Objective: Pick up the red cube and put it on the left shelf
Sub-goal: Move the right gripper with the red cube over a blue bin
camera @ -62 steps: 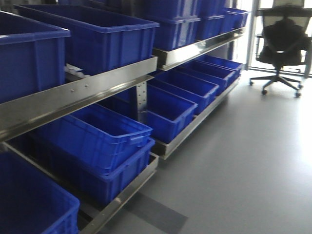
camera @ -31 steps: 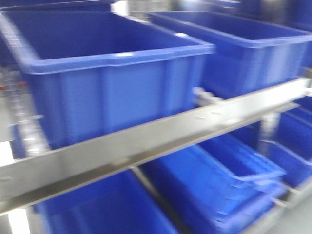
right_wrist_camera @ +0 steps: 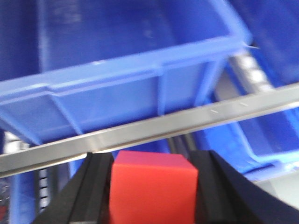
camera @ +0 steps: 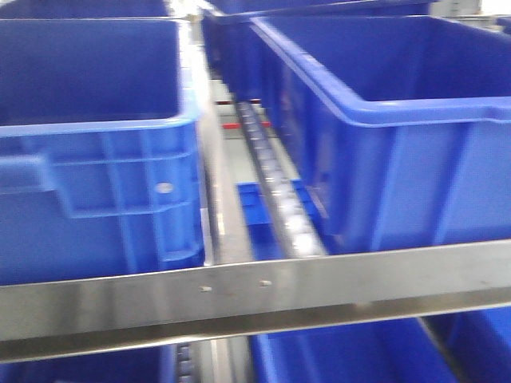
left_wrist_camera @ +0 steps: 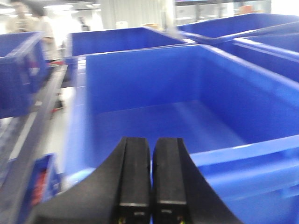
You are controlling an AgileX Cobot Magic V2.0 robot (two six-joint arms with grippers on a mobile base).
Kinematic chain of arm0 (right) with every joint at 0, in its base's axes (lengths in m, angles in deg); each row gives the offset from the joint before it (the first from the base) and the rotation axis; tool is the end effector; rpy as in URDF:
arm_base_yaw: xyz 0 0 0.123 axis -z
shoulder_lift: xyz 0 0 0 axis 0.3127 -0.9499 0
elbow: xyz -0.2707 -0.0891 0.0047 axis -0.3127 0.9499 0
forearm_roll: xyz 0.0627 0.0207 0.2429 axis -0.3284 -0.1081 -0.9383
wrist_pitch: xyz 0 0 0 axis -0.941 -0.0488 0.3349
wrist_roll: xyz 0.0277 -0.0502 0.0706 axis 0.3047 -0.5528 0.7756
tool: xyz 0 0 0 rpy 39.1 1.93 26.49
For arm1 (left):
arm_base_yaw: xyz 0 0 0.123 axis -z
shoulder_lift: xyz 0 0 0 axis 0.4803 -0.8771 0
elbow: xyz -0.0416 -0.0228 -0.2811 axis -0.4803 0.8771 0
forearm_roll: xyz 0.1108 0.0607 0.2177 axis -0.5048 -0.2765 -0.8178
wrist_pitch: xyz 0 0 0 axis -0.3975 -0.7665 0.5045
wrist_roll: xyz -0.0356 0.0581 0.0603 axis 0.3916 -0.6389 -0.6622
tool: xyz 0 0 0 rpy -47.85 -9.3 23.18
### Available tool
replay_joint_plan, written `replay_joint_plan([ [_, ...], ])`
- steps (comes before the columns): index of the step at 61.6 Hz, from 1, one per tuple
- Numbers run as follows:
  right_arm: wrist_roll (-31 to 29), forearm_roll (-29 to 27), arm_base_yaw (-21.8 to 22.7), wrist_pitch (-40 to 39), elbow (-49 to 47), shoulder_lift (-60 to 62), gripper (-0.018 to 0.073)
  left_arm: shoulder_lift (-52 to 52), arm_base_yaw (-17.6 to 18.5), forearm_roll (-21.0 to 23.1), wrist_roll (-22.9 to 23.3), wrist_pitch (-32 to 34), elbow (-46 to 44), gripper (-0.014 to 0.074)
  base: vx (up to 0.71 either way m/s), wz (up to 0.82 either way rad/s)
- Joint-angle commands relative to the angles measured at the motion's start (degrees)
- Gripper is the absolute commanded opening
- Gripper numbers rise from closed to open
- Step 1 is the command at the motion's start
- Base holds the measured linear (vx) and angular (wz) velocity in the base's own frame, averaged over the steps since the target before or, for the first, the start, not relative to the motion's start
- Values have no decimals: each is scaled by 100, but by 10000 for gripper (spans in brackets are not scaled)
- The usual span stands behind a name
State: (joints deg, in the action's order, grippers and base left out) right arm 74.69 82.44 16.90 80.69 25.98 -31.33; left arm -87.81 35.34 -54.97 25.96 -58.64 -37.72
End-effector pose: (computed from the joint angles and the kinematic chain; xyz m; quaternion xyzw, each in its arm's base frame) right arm 0.0791 -0.0051 0.3079 0.0737 0.8545 0.0109 0.5140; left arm 0.0556 -0.0065 0.2099 0.0570 0.6747 -0.0233 0.7355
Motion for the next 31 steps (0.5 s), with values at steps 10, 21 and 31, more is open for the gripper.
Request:
replay_joint_plan([
  [10,-43,80,30,-459,-202,-37,55,-46,9,49,10,480,126,106,0,35],
  [21,-43,80,30,-459,-202,-37,55,-46,9,49,10,480,126,106,1,20],
  [31,-43,80,30,-459,-202,-37,55,-46,9,49,10,480,126,106,-1,27],
])
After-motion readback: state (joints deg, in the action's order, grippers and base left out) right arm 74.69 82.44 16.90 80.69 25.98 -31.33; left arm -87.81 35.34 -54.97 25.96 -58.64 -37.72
